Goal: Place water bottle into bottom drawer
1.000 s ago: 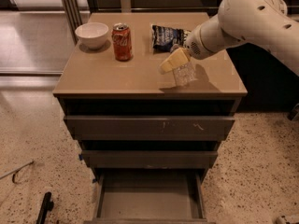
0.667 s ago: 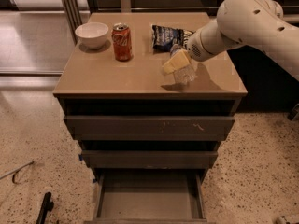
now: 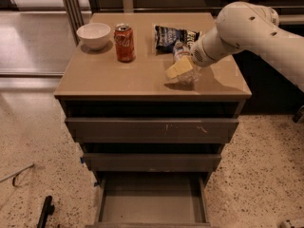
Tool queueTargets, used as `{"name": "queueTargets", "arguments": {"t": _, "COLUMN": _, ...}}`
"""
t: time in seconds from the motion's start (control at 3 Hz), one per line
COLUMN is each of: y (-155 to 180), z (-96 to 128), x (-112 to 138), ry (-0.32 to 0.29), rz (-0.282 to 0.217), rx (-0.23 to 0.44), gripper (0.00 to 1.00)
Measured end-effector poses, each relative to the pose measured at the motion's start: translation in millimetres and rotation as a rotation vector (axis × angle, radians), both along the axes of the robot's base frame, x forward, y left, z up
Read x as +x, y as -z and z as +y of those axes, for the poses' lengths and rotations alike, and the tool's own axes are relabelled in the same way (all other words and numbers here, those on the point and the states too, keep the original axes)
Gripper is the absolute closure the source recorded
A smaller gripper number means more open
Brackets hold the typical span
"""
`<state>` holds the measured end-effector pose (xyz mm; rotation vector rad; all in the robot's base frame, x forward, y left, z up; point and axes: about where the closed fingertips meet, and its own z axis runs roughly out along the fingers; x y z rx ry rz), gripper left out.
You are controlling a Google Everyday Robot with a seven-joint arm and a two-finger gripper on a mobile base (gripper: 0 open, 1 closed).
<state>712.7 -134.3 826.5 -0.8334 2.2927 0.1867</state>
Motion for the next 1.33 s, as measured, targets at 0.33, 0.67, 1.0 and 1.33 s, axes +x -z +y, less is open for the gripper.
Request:
{"name": "queueTargets", "arguments": {"t": 0.33, "y": 0.2, "z": -0.1, "x": 0.0, "ry": 0.000, "rz": 0.000, "rx": 0.000, "gripper": 0.19}}
{"name": "queueTargets", "arguments": {"t": 0.67, "y": 0.2, "z": 0.0, "x": 0.0, "ry": 0.000, "rz": 0.000, "rx": 0.000, "gripper": 0.42}}
{"name": "queueTargets", "arguments": {"t": 1.0, "y": 0.2, "z": 0.0, "x": 0.0, "ry": 0.000, "rz": 0.000, "rx": 0.000, "gripper": 0.66}}
{"name": "queueTargets", "arguments": {"t": 1.33, "y": -13.1, "z": 2.9, "x": -12.1, "ry": -0.052, "rz": -0.002, "rx": 0.013, "gripper": 0.89}}
